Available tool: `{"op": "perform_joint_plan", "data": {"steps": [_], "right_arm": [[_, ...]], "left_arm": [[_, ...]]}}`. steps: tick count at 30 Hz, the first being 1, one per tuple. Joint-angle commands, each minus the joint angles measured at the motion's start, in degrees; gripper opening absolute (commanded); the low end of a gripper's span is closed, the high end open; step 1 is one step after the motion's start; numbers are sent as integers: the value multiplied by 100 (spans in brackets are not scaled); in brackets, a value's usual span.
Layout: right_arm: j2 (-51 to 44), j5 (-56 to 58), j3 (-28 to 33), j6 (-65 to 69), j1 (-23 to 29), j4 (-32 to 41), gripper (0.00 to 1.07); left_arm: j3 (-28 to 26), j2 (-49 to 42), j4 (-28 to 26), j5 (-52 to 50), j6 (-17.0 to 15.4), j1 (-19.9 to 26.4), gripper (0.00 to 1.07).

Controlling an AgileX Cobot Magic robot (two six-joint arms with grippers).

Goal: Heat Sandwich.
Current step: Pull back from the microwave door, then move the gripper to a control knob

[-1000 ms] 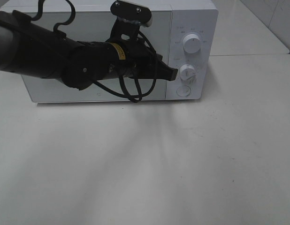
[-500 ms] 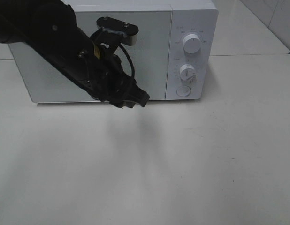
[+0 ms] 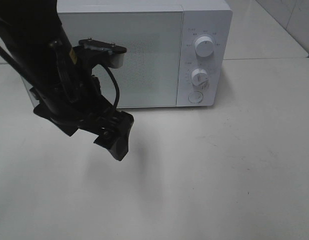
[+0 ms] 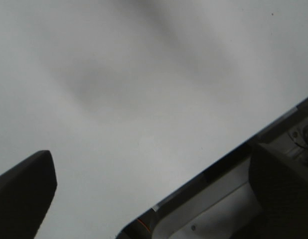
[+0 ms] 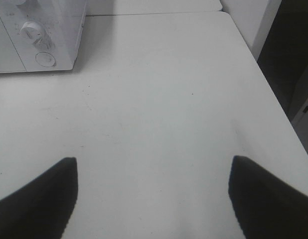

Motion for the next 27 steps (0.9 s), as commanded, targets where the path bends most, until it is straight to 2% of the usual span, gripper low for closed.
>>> {"op": "perform_joint_plan", "data": {"steps": [1, 2, 6, 12, 20, 27], "right_arm": [[-155, -80, 6, -23, -40, 11, 75], [-155, -80, 6, -23, -40, 11, 75], [-155, -80, 6, -23, -40, 11, 75], [-155, -80, 6, -23, -40, 11, 75], [-155, -80, 6, -34, -40, 11, 75], [-155, -80, 6, -46, -40, 17, 75]], "left_arm": [[-29, -160, -367, 476, -57, 298, 99], [-29, -160, -367, 476, -57, 298, 99], [-29, -395, -613, 625, -57, 796, 99], [-23, -659, -607, 837, -52, 1278, 99], [-23, -1066, -550, 1312, -29, 2149, 99], [-23, -1392, -458, 1536, -11, 2515, 99]]}}
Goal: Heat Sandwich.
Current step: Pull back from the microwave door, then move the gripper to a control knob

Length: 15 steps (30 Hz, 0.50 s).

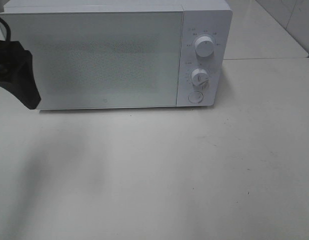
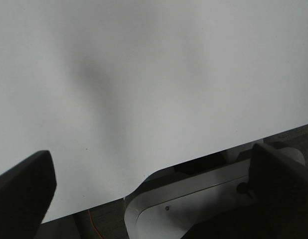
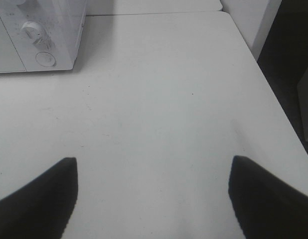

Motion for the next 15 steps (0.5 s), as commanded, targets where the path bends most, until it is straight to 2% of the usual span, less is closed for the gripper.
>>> {"op": "perform_joint_plan", "data": {"steps": [1, 8, 15], "right_arm": [[-155, -80, 6, -40, -40, 17, 75], [-155, -80, 6, -40, -40, 17, 75], [-155, -80, 6, -40, -40, 17, 75]], "left_arm": [[0, -223, 57, 201, -11, 132, 99], [476, -613, 57, 172, -11, 458, 99], [1501, -1381, 172, -23, -11, 688, 99]]}}
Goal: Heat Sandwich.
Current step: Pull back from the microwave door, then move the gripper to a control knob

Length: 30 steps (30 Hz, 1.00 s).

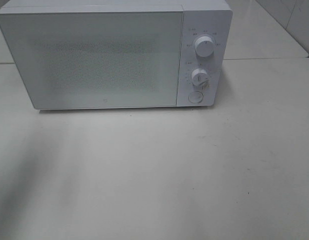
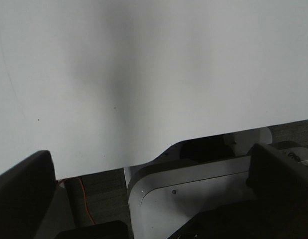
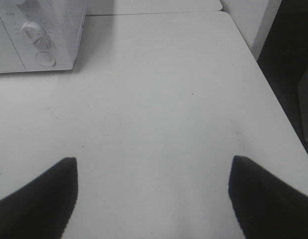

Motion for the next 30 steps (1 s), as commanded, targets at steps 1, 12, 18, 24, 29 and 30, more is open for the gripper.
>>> {"op": "perform_joint_plan", "data": {"steps": [1, 12, 18, 24, 29, 30], "right_arm": [[-155, -80, 6, -29, -40, 11, 75], [-155, -80, 6, -29, -40, 11, 75], [-155, -80, 6, -29, -40, 11, 75], [-155, -80, 6, -29, -40, 11, 75], [-155, -80, 6, -29, -40, 11, 75], [-155, -80, 6, -29, -40, 11, 75]], "left_arm": [[401, -361, 40, -74, -11, 29, 99], [1530, -1610, 286, -74, 6, 29, 99], [2206, -2830, 269, -252, 367, 29, 99], [2670, -4011, 166, -653, 384, 29, 98], [2756, -5025, 332, -802, 556, 29, 98], [2756, -5208, 384, -802, 561, 29, 98]]}}
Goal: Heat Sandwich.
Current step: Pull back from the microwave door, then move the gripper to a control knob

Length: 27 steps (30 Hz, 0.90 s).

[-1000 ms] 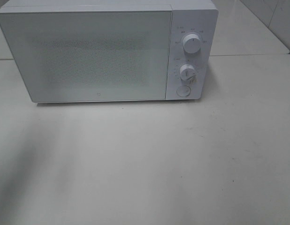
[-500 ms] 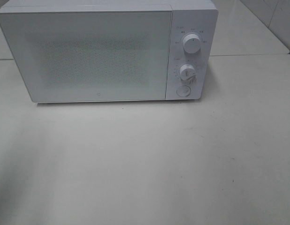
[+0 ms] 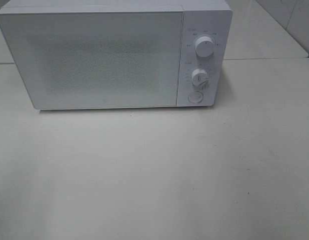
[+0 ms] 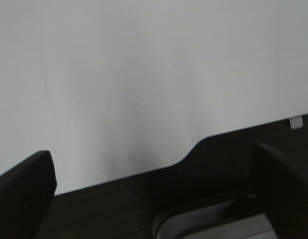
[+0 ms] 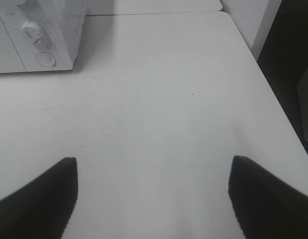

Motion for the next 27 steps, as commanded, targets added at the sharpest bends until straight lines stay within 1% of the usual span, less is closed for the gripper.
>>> {"op": "perform_joint_plan", "data": {"steps": [1, 2, 6, 9, 15, 17, 19, 20, 21, 22, 25, 27], "right_arm": [[-155, -80, 6, -40, -40, 11, 75], [-155, -80, 6, -40, -40, 11, 75], [-155, -80, 6, -34, -40, 11, 75], [-155, -80, 6, -34, -40, 11, 75], [-155, -80, 6, -34, -40, 11, 75], [-155, -80, 6, -34, -40, 11, 75], [-155, -80, 6, -34, -40, 11, 75], [-155, -80, 6, -34, -40, 11, 75], [-155, -80, 6, -34, -40, 11, 75], [-155, -80, 6, -34, -40, 11, 75], [-155, -80, 6, -34, -40, 11, 75], [-155, -80, 6, -34, -40, 11, 75]], "left_arm": [[40, -722, 103, -97, 80, 17, 98], [40, -722, 103, -97, 80, 17, 98], [40, -1266, 103, -97, 74, 17, 98], [40, -1398, 92, -103, 74, 17, 98], [40, -1874, -372, -132, 52, 23, 98], [40, -1948, -407, -132, 52, 80, 98], [40, -2091, -424, -143, 52, 235, 98], [40, -2252, -430, -138, 52, 487, 98], [40, -2315, -424, -138, 52, 590, 98], [40, -2315, -424, -138, 52, 590, 98], [40, -2624, -424, -143, 52, 945, 98], [40, -2716, -424, -143, 52, 985, 98]]}}
